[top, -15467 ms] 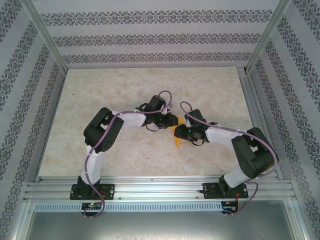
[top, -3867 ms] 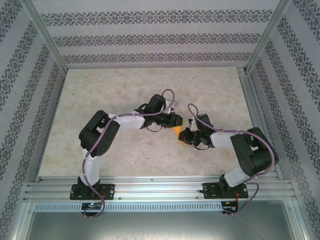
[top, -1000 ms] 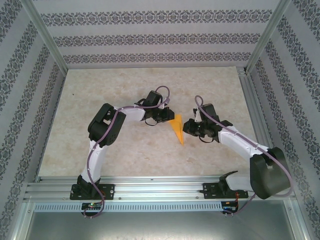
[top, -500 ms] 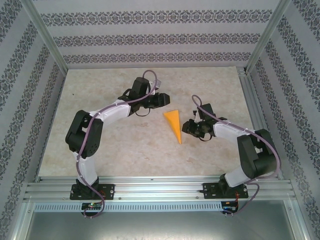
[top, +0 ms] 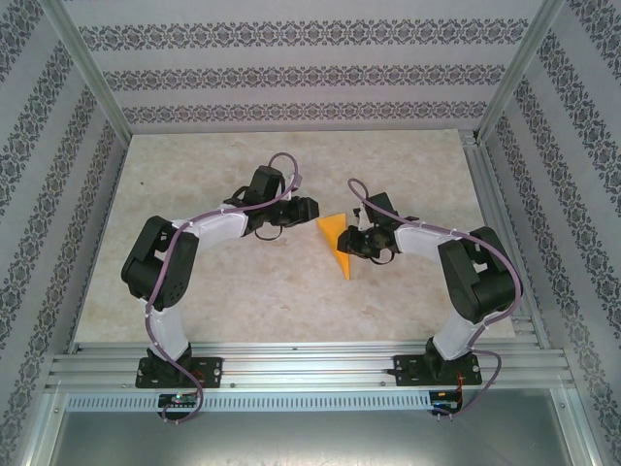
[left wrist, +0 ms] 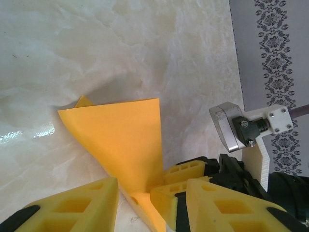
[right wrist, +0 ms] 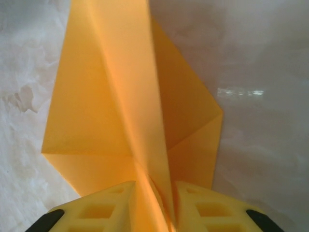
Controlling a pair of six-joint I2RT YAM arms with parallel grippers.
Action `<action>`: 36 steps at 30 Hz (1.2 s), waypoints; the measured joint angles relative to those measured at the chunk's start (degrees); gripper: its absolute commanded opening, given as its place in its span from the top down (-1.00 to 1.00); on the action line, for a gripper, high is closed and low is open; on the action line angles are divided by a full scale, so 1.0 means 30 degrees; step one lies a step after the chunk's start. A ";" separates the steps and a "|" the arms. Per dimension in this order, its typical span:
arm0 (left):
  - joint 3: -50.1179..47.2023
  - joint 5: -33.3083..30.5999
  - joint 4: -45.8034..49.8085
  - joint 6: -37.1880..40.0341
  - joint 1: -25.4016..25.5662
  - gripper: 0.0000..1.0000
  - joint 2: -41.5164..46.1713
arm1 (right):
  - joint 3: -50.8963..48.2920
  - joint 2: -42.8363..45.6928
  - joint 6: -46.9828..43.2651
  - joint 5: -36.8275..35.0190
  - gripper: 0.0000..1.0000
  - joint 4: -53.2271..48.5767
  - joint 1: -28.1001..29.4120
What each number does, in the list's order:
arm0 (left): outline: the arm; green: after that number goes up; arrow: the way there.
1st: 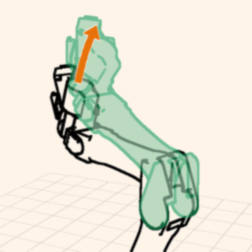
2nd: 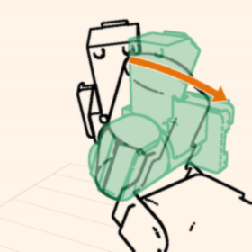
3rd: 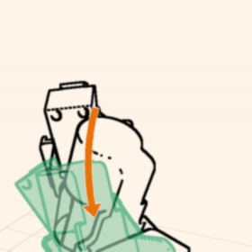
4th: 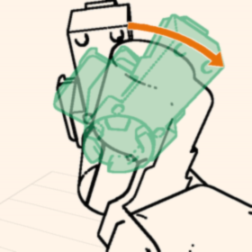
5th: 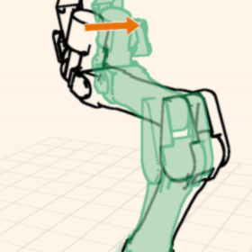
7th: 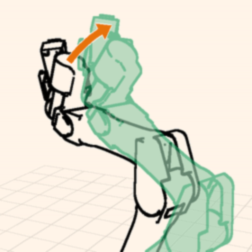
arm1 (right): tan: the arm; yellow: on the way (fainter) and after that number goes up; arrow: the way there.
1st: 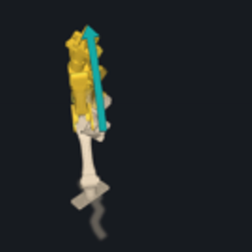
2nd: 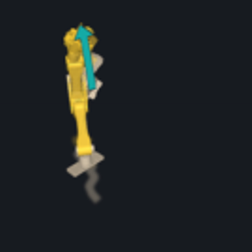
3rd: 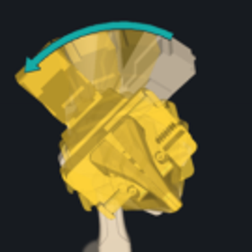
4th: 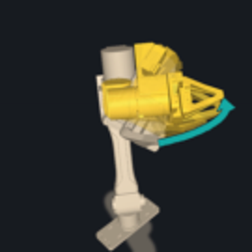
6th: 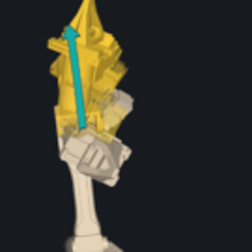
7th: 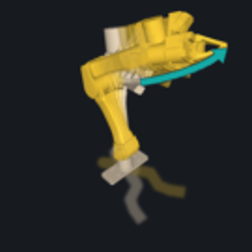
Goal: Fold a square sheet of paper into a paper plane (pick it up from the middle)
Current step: Move the paper plane to the center of the table.
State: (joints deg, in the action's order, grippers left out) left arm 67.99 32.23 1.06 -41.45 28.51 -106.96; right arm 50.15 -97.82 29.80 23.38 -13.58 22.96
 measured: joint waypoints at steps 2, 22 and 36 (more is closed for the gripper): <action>0.0000 -0.0066 0.0000 0.0000 0.0000 0.15 0.0000 | 0.0357 -0.0015 -0.0335 -0.0328 0.59 -0.0444 0.0444; -0.1530 -0.1647 0.0131 -0.0495 -0.0648 0.19 0.0780 | 0.5034 -0.2025 -0.1989 -0.7257 0.97 -0.6652 0.4415; -0.2535 -0.2433 0.0117 -0.0867 -0.1341 0.18 0.1647 | 1.0673 -0.4422 -0.3956 -1.1803 0.87 -0.9879 0.2455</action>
State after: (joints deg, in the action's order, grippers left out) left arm 60.38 24.93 1.41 -44.05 24.49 -102.02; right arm 82.17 -111.09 17.93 -12.03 -43.22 30.33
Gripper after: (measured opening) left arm 0.409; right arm 0.051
